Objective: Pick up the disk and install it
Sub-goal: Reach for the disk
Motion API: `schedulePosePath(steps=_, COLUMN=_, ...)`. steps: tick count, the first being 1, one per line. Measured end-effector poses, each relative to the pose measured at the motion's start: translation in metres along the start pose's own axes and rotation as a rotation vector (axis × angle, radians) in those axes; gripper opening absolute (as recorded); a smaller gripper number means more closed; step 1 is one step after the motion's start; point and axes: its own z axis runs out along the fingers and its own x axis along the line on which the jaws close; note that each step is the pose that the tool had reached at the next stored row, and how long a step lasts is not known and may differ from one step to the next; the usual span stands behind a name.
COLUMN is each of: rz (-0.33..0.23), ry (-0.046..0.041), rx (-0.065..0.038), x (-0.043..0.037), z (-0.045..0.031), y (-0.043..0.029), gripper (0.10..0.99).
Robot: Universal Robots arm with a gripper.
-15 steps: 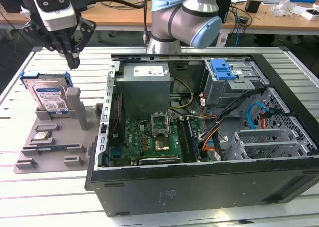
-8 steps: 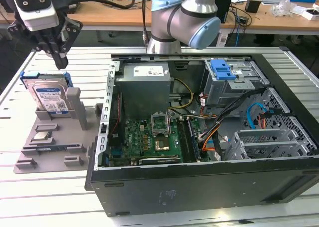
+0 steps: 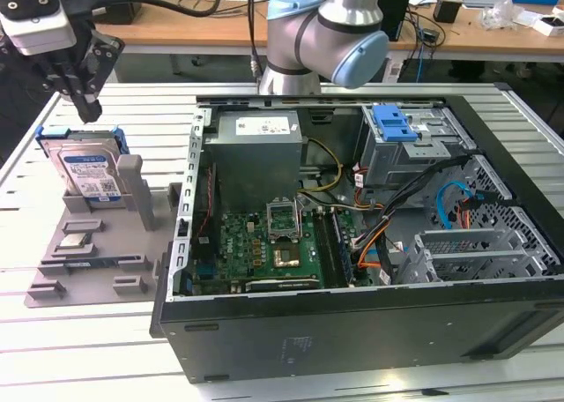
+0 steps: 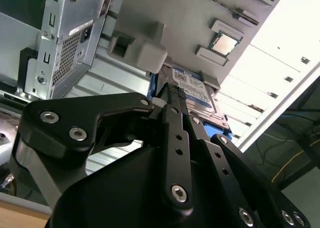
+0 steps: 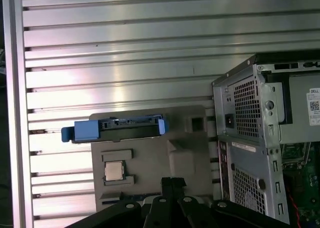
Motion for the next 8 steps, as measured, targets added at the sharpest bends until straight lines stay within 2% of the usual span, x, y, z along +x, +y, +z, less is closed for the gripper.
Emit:
schedulePosePath(steps=4, rz=0.000, ry=0.0000, rx=0.000, x=0.0084, z=-0.0002, y=-0.0006, gripper=0.102)
schedulePosePath(steps=8, rz=0.000, ry=0.0000, rx=0.000, x=0.0215, z=-0.0006, y=-0.0016, gripper=0.102)
